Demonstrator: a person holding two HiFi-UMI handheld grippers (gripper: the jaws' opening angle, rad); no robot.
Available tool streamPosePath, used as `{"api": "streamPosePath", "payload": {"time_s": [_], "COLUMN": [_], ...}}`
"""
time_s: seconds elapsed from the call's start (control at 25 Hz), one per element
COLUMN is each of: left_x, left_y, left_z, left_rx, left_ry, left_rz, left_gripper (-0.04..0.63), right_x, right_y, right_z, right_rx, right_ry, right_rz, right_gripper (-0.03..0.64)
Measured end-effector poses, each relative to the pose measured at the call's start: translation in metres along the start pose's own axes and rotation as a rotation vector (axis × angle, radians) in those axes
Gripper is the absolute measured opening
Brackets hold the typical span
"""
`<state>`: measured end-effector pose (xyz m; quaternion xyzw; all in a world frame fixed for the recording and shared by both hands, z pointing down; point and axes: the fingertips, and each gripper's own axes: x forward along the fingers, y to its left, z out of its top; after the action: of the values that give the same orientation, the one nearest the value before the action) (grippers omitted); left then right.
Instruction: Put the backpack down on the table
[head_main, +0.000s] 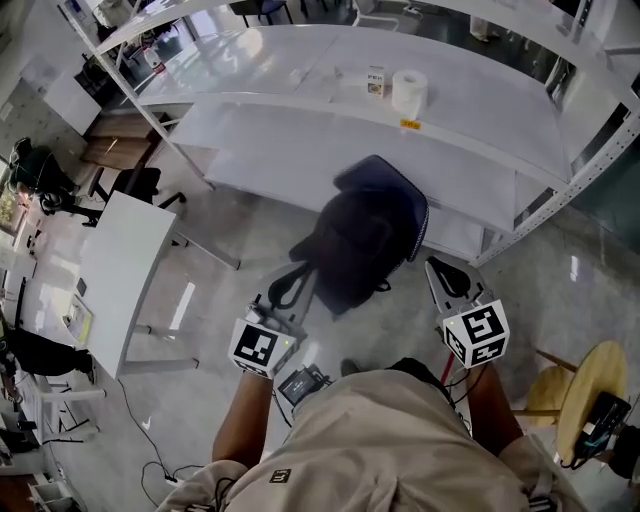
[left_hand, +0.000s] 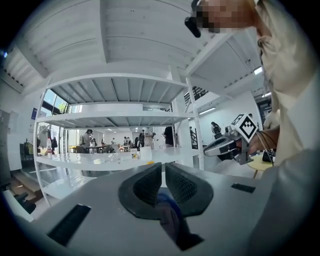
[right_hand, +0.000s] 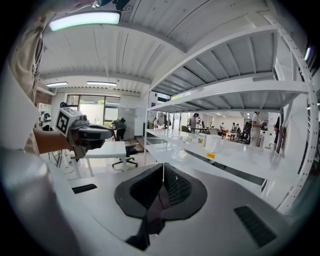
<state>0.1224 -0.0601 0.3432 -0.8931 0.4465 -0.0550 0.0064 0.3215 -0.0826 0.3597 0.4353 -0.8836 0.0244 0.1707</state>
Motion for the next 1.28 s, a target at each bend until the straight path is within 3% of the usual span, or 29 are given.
{"api": "streamPosePath", "payload": {"time_s": [0.2, 0.68, 1.0, 1.28], "left_x": [0.010, 0.100, 0.183, 0.230], "left_y": [0.023, 0.081, 0.114, 0.123], "left_z": [-0.007, -0.037, -0.072, -0.133], "left_rx": [-0.040, -0.080, -0.094, -0.133], "left_ry": [0.003, 0.083, 0.180, 0.315], "left_rz": [0.001, 0.055, 0.091, 0.050], "left_gripper": [0.032, 0.032, 0.032, 0.034], "right_x": [0.026, 0.135, 0.214, 0.269], "right_y": [-0.003, -0.075, -0.131, -0.153], "right_z": [0.000, -0.017, -0.051, -0.098], "right_rx": [-0.003, 0.035, 0.093, 0.131], "right_ry": [0.031, 0.059, 0.089, 0.154], "right_rz": [0.009, 0.079, 0.139, 0.164], "right_gripper": [0.026, 0.026, 0.028, 0.028]}}
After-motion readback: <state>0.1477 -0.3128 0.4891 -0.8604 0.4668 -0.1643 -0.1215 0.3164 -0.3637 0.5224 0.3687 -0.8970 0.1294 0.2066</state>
